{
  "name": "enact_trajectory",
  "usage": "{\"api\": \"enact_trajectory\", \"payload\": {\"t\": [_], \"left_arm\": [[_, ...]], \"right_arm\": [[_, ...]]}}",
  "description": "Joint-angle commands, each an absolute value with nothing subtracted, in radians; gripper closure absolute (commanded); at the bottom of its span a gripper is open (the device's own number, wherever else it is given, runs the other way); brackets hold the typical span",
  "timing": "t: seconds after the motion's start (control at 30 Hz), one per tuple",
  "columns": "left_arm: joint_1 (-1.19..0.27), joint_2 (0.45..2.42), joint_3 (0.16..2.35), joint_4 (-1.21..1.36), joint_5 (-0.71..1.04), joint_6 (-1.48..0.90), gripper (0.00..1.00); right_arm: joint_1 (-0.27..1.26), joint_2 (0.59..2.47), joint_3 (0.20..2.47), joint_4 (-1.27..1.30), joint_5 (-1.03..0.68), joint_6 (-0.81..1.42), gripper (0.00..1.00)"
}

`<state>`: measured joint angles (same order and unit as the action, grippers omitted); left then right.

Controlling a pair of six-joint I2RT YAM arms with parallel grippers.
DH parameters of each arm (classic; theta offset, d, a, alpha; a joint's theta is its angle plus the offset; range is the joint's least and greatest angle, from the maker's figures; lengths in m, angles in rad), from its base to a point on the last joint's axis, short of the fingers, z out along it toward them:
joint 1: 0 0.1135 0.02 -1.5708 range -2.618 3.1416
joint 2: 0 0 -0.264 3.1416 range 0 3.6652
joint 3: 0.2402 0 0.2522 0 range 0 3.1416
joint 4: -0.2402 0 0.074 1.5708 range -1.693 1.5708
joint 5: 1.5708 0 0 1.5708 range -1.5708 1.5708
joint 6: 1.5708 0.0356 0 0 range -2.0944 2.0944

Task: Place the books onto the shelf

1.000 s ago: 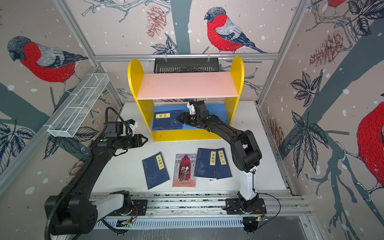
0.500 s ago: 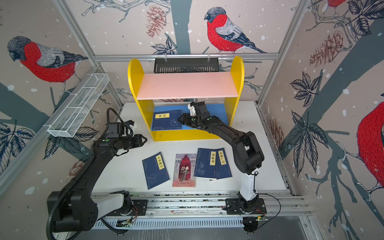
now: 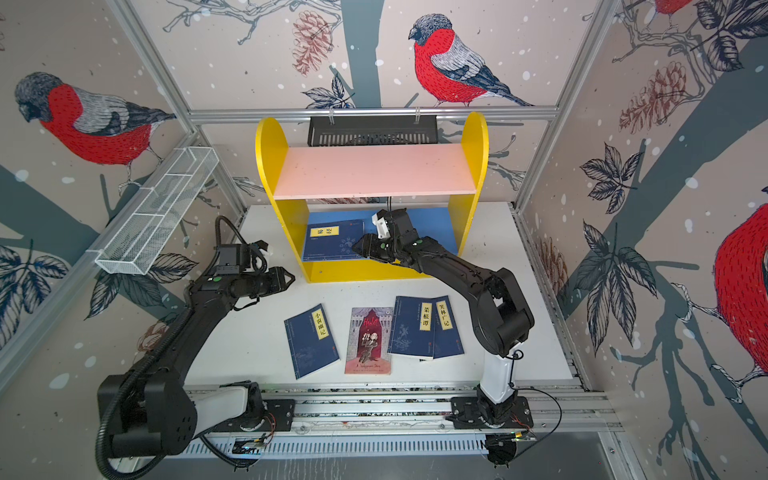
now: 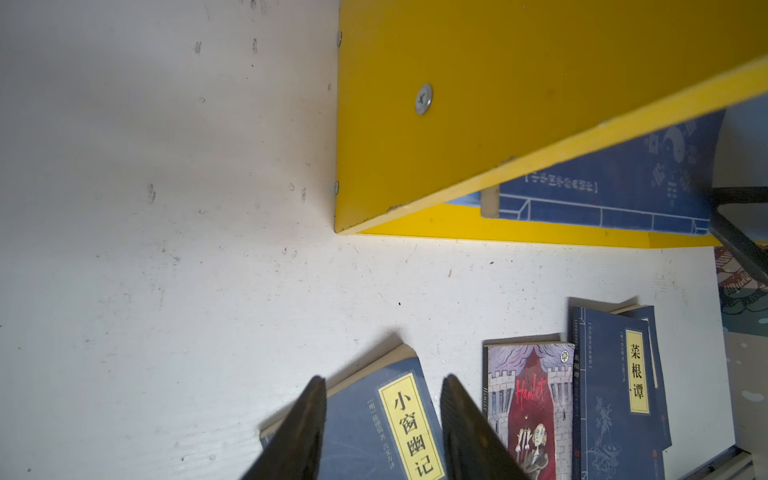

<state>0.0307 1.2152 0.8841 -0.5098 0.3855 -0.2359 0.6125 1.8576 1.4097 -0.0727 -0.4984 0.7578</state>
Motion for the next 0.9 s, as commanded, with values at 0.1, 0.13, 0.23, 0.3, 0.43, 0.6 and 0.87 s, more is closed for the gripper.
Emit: {"api": "enact_trajectory", "payload": {"t": [0.1, 0.13, 0.23, 0.3, 0.43, 0.6, 0.87], "left_arm": [[0.031, 1.206, 0.879, -0.49, 0.404, -0.236, 0.53], [0.031, 1.206, 0.878, -0.489, 0.406, -0.238, 0.53], [0.032, 1.205, 0.872, -0.486, 0.41, -0.238, 0.53], [0.031, 1.204, 0.869, -0.484, 0.414, -0.237, 0.53], [0.032, 1.203, 0.865, -0.482, 0.422, -0.236, 0.52], [0.031, 1.201, 0.862, -0.481, 0.427, -0.239, 0.52], [0.032, 1.2, 0.87, -0.499, 0.44, -0.235, 0.47]], "right_arm": [[0.621, 1.881, 1.441, -0.09, -0.5, 0.77, 0.43], [0.621, 1.883, 1.445, -0.092, -0.502, 0.77, 0.43], [0.623, 1.886, 1.45, -0.093, -0.504, 0.77, 0.43], [0.623, 1.887, 1.451, -0.093, -0.507, 0.77, 0.44], [0.624, 1.887, 1.456, -0.101, -0.507, 0.767, 0.44], [0.623, 1.891, 1.464, -0.106, -0.505, 0.764, 0.43], [0.621, 1.834, 1.43, -0.142, -0.393, 0.732, 0.41]]}}
